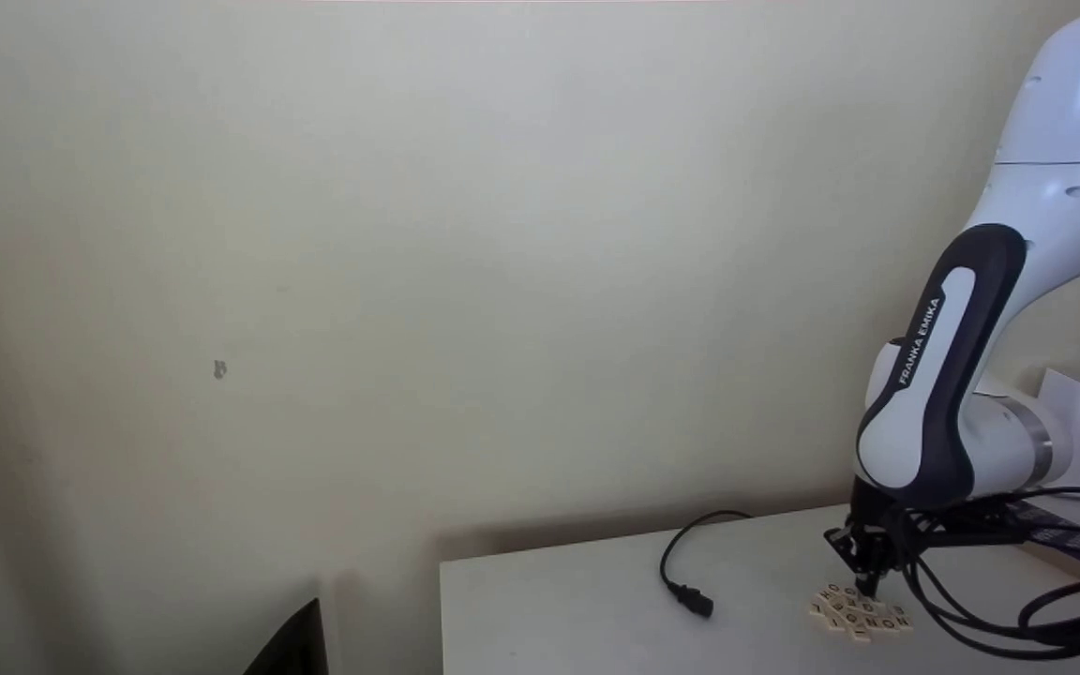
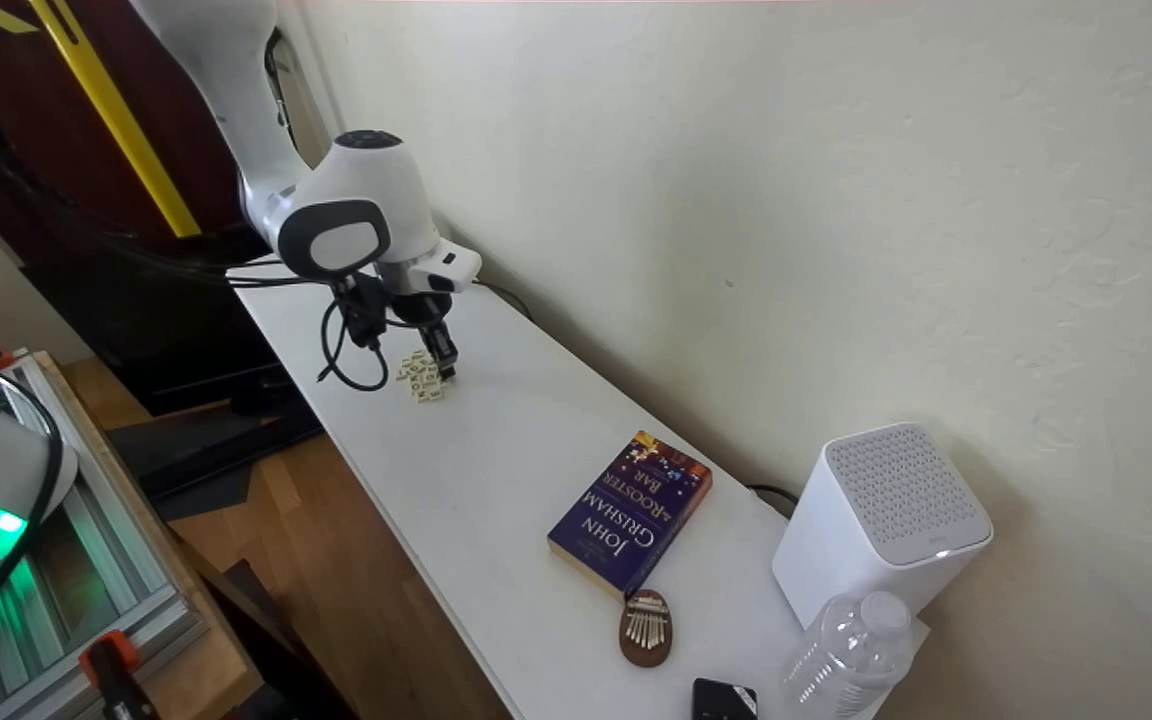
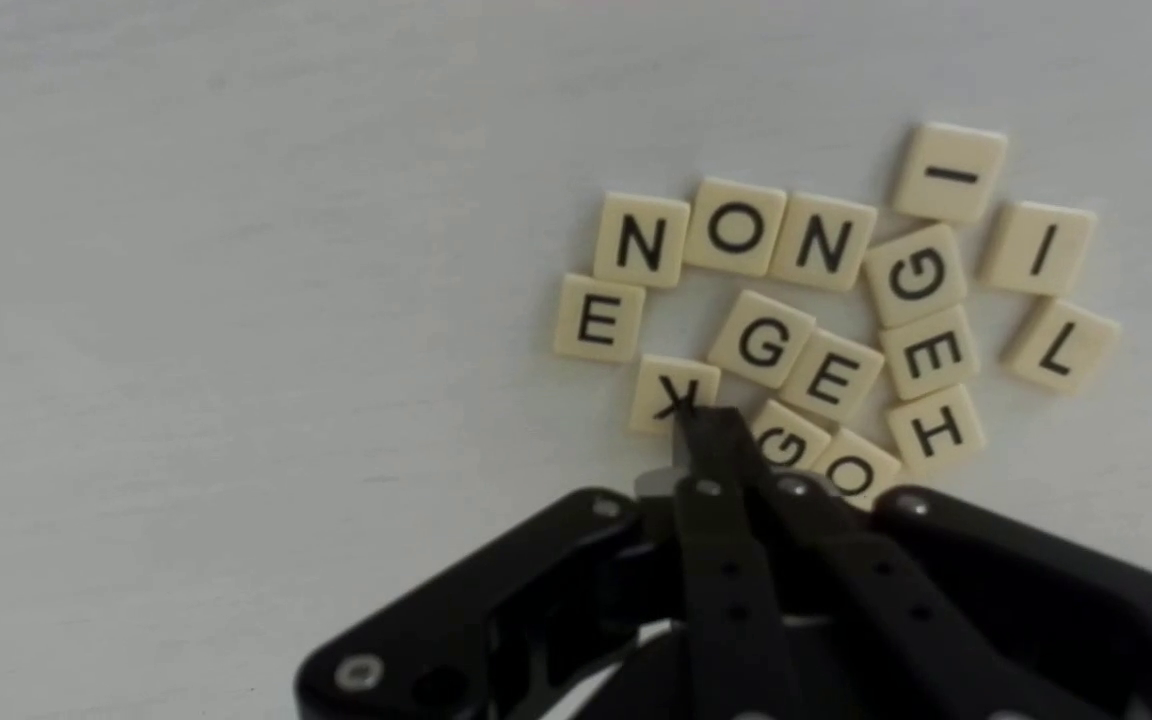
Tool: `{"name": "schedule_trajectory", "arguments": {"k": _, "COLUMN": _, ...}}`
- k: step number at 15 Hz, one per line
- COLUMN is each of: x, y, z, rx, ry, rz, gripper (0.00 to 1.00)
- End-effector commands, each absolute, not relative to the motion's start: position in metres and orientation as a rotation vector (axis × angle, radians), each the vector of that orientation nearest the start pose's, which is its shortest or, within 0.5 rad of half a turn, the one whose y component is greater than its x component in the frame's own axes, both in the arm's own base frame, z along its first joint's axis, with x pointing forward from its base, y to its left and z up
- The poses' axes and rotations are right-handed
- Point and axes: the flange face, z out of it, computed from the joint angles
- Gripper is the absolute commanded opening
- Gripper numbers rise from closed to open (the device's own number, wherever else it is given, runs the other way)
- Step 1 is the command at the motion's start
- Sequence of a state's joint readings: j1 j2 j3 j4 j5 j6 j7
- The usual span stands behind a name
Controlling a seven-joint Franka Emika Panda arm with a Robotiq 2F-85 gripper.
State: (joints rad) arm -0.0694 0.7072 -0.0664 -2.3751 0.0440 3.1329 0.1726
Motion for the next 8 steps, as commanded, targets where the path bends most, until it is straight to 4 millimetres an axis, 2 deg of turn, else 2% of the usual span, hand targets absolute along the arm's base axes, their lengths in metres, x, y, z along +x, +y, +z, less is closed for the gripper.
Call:
{"name": "schedule_trajectory", "arguments": {"k": 1, "x": 0.459, "y": -0.073, "z": 0.039, "rx": -3.125, "ry": 0.516, "rz": -0.112, "gripper": 0.0}}
{"name": "schedule_trajectory", "arguments": {"k": 8, "x": 0.446, "y": -0.079, "z": 0.042, "rx": -3.122, "ry": 0.549, "rz": -0.098, "gripper": 0.0}}
